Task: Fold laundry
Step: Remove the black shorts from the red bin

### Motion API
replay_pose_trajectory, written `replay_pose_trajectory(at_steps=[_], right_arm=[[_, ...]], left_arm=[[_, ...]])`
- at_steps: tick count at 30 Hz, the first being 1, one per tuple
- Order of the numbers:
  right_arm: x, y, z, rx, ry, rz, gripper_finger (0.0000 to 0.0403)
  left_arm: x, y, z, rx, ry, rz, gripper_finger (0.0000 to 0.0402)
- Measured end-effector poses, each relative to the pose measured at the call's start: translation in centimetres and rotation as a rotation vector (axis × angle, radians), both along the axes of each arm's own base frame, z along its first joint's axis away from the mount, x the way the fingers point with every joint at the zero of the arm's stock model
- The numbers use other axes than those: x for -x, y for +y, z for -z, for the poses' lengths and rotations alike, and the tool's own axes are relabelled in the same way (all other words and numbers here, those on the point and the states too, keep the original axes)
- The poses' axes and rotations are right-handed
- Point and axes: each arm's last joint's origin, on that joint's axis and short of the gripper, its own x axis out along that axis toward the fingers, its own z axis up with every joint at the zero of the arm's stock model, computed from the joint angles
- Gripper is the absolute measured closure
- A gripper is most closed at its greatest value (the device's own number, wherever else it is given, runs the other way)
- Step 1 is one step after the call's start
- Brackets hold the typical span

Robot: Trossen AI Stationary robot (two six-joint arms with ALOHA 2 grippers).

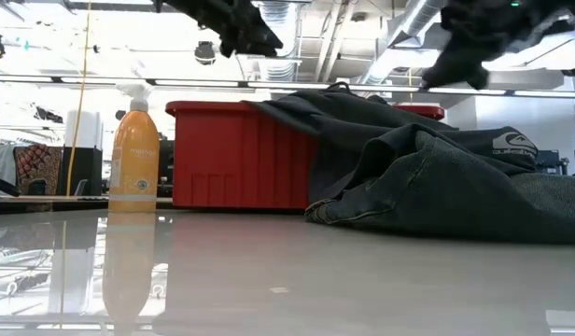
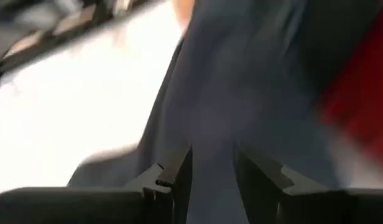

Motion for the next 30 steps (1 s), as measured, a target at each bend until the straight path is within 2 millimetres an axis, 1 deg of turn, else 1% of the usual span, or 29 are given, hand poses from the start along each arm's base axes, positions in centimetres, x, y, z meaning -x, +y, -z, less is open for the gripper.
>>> replay_pose_trajectory(at_steps=[2,5,7,10,12,15,19,22,24,27,30], right_arm=[[-0.5,-0.8,-0.6,0.091,-0.055,0.04,0.0249],[-1.3,-2.2,-1.0,0.155,-0.092,0.089,0.0222],[-1.9,-3.0,-0.8,0.178,-0.087,0.11,0.0198],[-2.8,-3.9,-0.3,0.18,-0.074,0.063,0.0164],[-3.5,-4.3,0.2,0.155,-0.069,0.026,0.0148],[-4.2,-4.8,1.1,0.145,-0.023,0.013,0.0138],[-5.2,-5.1,2.0,0.151,0.014,-0.029,0.0138],[-5.6,-4.8,1.9,0.132,-0.022,-0.079,0.0154],[-5.7,-4.5,1.5,0.137,-0.05,-0.1,0.018],[-5.7,-3.9,0.8,0.159,-0.107,-0.122,0.0247],[-5.6,-3.5,-0.2,0.19,-0.189,-0.153,0.0339]], left_arm=[[-0.5,0.5,-0.2,0.014,0.03,-0.006,0.0195],[-1.2,0.6,-0.7,0.0,0.041,0.002,0.0176],[-1.5,0.4,-0.6,-0.017,0.052,0.017,0.0168],[-1.7,0.1,-0.4,-0.03,0.072,0.021,0.0164],[-1.7,0.0,-0.4,-0.031,0.077,0.007,0.0164],[-1.5,0.1,-0.1,-0.03,0.108,-0.029,0.0164],[-1.4,0.0,0.2,-0.007,0.136,-0.04,0.0164],[-1.3,0.0,0.5,0.019,0.157,-0.045,0.0164],[-1.2,-0.1,0.7,0.027,0.178,-0.046,0.0164],[-1.1,-0.1,0.9,0.036,0.202,-0.047,0.0164],[-1.1,-0.1,1.0,0.038,0.208,-0.047,0.0164]])
